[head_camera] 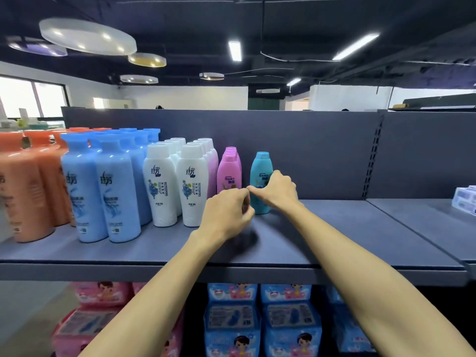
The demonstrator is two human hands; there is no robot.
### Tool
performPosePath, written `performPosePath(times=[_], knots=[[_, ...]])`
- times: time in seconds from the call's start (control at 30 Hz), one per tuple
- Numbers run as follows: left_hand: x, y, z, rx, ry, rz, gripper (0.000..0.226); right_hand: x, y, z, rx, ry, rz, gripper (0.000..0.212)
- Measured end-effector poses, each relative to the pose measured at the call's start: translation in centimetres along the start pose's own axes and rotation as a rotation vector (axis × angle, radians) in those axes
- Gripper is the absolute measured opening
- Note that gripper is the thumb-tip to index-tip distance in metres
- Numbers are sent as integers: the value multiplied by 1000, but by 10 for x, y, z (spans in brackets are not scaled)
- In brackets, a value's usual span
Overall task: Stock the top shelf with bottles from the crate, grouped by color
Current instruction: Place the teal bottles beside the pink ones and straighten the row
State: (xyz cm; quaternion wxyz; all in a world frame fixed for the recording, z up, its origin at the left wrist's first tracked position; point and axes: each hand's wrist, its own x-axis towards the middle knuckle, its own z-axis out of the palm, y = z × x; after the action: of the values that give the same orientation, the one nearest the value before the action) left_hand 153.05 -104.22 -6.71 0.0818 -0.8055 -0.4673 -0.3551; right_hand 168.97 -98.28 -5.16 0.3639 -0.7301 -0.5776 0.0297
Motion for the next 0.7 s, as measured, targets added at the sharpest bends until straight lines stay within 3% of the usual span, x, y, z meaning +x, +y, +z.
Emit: performPosePath(times=[0.7], knots=[[18, -13, 19, 13, 14, -44, 9, 40, -5, 32, 113, -34, 11, 63]])
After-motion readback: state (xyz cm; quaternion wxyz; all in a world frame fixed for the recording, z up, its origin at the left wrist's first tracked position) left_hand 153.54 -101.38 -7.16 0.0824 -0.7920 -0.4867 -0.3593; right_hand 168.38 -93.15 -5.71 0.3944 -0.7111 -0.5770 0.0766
